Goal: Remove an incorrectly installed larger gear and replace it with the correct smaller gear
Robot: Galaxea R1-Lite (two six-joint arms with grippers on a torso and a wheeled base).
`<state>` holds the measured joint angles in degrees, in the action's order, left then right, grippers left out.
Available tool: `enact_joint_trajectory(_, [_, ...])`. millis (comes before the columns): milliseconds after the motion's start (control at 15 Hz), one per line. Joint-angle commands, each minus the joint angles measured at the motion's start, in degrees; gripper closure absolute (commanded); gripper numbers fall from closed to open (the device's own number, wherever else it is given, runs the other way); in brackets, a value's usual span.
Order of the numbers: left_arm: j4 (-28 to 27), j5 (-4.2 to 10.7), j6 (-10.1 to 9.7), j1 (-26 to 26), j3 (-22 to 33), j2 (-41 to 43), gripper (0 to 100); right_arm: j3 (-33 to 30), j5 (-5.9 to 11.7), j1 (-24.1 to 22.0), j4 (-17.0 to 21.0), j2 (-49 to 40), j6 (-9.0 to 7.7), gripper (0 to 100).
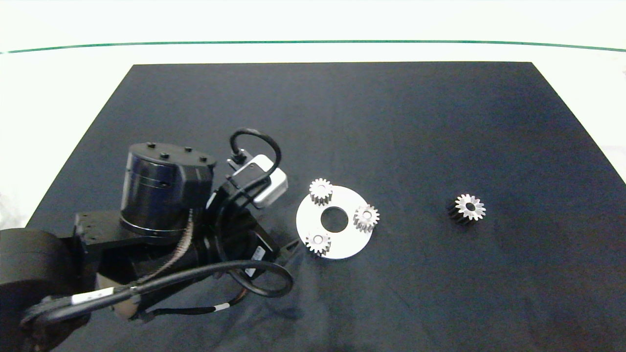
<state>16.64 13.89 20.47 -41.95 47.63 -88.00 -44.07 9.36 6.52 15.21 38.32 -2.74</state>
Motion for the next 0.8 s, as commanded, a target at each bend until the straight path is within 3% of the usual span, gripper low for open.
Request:
enact_joint_trajectory(67, [-1.26, 0.09, -1.13, 6.09, -4.12, 9.69, 0, 0.48, 0.13, -3.80, 0.69, -2.02, 0.46, 0])
enact_joint_trajectory(400, [-15.32, 0.35, -1.75, 25.51, -5.35, 30.61, 0, 0.48, 0.39, -10.48, 5.62, -9.05, 0.37, 0])
enact_joint_trajectory(467, [-17.61, 0.35, -2.71, 28.06, -5.18, 33.16, 0, 0.48, 0.39, -11.27, 5.88, -9.75, 0.28, 0])
enact_joint_trajectory(533, [-21.74, 0.35, -5.35, 31.75, -4.91, 37.91, 0, 0.48, 0.48, -13.11, 5.88, -11.16, 0.19, 0])
enact_joint_trajectory(667, [-27.27, 0.35, -10.01, 34.04, -4.83, 45.20, 0, 0.56, 0.57, -14.61, 5.88, -13.27, 0.19, 0])
enact_joint_trajectory(800, [-32.02, 0.35, -11.68, 39.31, -4.91, 52.32, 0, 0.65, 1.89, -14.52, 5.88, -15.64, 0.19, 0])
